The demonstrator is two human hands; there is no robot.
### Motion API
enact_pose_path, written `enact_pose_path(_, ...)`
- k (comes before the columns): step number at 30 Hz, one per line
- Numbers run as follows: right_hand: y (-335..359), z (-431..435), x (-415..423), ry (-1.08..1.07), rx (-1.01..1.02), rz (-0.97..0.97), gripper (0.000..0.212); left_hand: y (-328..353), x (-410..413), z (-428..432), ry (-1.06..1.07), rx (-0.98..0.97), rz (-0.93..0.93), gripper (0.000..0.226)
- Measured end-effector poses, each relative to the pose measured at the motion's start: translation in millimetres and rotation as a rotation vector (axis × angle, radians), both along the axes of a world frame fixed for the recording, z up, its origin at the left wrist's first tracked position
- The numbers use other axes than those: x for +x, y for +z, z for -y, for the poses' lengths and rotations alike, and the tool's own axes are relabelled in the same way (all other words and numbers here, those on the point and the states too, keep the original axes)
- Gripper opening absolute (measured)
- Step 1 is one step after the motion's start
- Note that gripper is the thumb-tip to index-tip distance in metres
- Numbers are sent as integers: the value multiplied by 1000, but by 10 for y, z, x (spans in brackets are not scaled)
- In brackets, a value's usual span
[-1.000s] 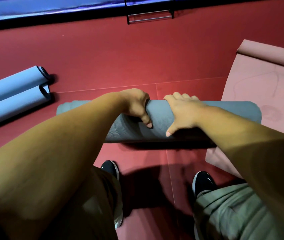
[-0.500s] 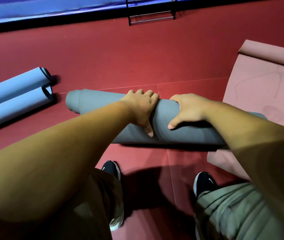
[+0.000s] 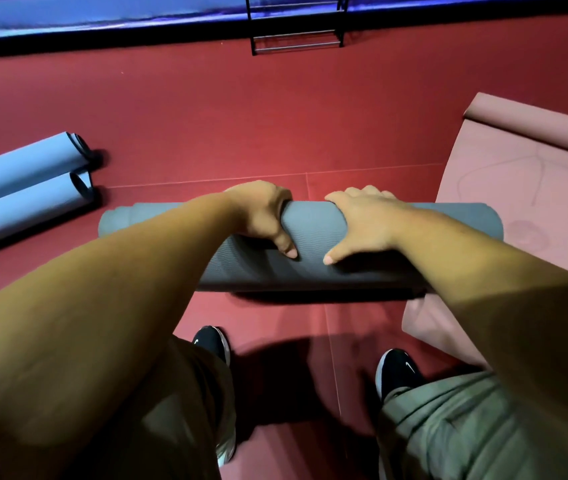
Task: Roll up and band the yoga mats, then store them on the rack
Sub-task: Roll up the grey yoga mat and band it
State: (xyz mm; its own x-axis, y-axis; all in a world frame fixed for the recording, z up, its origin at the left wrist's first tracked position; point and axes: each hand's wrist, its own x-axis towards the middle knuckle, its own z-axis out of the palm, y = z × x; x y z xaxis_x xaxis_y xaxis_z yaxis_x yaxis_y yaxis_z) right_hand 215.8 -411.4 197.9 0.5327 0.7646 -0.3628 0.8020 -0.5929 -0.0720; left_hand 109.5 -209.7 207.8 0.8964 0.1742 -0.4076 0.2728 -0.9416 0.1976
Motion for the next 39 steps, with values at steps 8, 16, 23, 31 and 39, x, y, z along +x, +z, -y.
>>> enact_pose_path(8, -55, -23, -79, 69, 47, 100, 117, 50, -67, -63, 36, -136, -68, 83)
enact_pose_path(16, 31, 21, 80, -83, 80, -150, 99, 28, -55, 36, -143, 123, 18, 120)
enact_pose_path(23, 44, 55, 95, -128, 119, -271, 89, -62, -11, 158, -235, 345, 20, 127)
enact_pose_path(31, 37, 3, 38, -49, 79, -195, 108, 7, 11, 53, -92, 106, -7, 103)
enact_pose_path(39, -38, -44, -81, 100, -15, 43, 142, 37, 6, -36, 37, -90, -66, 86)
